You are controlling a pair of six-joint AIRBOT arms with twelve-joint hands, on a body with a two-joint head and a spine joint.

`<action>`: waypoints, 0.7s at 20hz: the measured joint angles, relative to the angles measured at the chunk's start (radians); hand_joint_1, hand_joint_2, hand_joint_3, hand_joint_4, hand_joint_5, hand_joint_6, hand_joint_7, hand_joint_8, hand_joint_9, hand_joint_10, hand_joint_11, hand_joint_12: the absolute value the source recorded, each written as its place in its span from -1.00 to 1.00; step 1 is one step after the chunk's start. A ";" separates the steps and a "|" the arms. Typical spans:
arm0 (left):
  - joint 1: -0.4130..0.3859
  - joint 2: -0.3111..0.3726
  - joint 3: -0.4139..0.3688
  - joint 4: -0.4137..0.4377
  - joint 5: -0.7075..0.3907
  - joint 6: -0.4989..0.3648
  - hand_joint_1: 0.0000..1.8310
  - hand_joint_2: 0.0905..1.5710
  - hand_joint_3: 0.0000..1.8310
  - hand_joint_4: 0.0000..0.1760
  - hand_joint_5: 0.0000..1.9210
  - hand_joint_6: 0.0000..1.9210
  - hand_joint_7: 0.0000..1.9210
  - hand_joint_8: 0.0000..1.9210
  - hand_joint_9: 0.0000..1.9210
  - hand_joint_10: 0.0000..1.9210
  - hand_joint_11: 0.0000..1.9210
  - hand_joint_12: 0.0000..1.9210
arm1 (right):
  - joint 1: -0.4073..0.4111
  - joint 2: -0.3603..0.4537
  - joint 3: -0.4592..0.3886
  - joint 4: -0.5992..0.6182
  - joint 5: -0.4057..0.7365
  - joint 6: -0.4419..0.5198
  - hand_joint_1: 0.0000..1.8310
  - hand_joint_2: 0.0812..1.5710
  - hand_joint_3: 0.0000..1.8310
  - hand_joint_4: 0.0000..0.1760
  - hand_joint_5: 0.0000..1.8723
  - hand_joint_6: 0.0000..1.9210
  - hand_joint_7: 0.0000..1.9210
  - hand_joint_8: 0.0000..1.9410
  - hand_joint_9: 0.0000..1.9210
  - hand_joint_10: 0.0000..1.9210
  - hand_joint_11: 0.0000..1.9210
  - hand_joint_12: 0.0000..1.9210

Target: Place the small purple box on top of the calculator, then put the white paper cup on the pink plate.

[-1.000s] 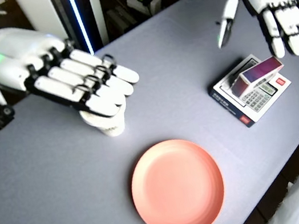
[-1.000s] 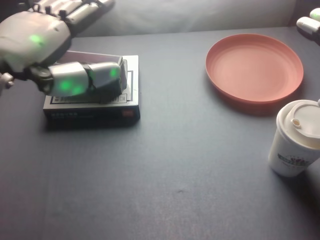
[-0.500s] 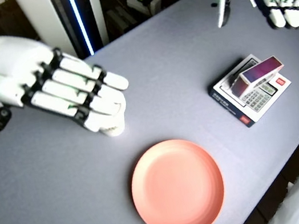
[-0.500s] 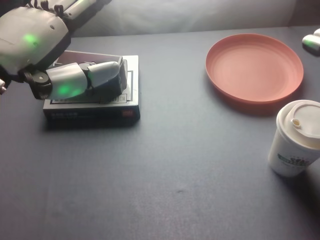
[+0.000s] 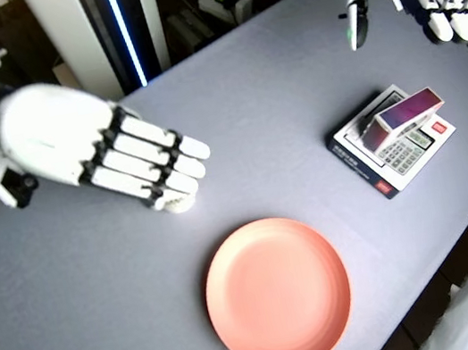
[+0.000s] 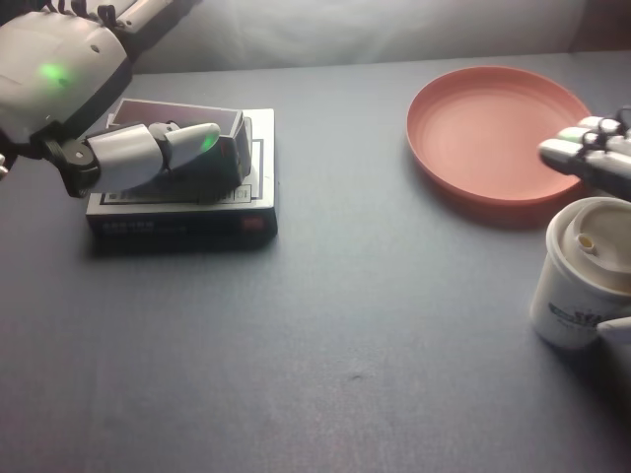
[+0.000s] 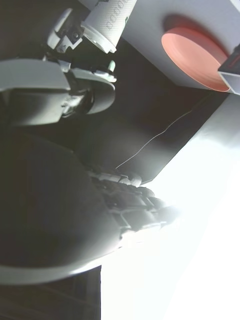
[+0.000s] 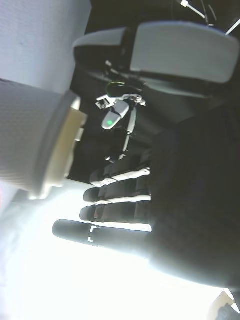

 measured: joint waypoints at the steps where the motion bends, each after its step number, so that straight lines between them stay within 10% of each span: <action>1: 0.000 0.000 0.000 -0.003 0.000 0.000 -0.48 0.49 -1.00 -0.63 -0.98 -1.00 -1.00 -1.00 -1.00 -1.00 -1.00 -0.63 | 0.011 -0.015 0.008 -0.006 -0.014 0.000 -0.25 0.16 -1.00 -1.00 -1.00 -1.00 -1.00 -1.00 -1.00 -1.00 -1.00 1.00; 10: 0.005 -0.004 0.000 0.000 0.003 -0.005 -0.44 0.52 -1.00 -0.69 -0.96 -1.00 -1.00 -1.00 -1.00 -1.00 -1.00 -0.87 | 0.021 -0.039 0.026 -0.012 -0.106 0.000 -0.09 0.35 -1.00 -1.00 -1.00 -1.00 -0.92 -0.98 -0.94 -0.95 -1.00 0.94; 11: 0.005 -0.004 0.000 0.000 0.002 -0.005 -0.43 0.52 -1.00 -0.76 -0.95 -1.00 -1.00 -1.00 -1.00 -1.00 -1.00 -0.83 | 0.021 -0.039 0.026 -0.012 -0.106 0.000 0.07 0.38 -1.00 -1.00 -0.87 -0.91 -0.77 -0.88 -0.84 -0.39 -1.00 0.80; 12: 0.005 -0.004 0.000 0.000 0.002 -0.006 -0.43 0.52 -1.00 -0.76 -0.95 -1.00 -1.00 -1.00 -1.00 -1.00 -1.00 -0.83 | 0.021 -0.041 0.027 -0.012 -0.105 0.000 0.07 0.38 -1.00 -1.00 -0.87 -0.91 -0.77 -0.88 -0.84 -0.39 -1.00 0.80; 13: 0.005 -0.004 0.000 0.000 0.002 -0.008 -0.41 0.52 -1.00 -0.73 -0.95 -1.00 -1.00 -1.00 -1.00 -1.00 -1.00 -0.82 | 0.022 -0.045 0.030 -0.008 -0.092 0.006 0.18 0.39 -1.00 -1.00 -0.80 -0.77 -0.69 -0.58 -0.83 0.04 -1.00 0.83; 14: 0.005 -0.004 0.000 0.001 0.002 -0.009 -0.42 0.54 -1.00 -0.81 -0.95 -1.00 -1.00 -1.00 -1.00 -1.00 -1.00 -0.85 | 0.022 -0.045 0.030 -0.011 -0.077 0.007 0.44 0.42 -1.00 -1.00 -0.74 0.03 -0.59 0.16 -0.63 0.52 -0.75 0.98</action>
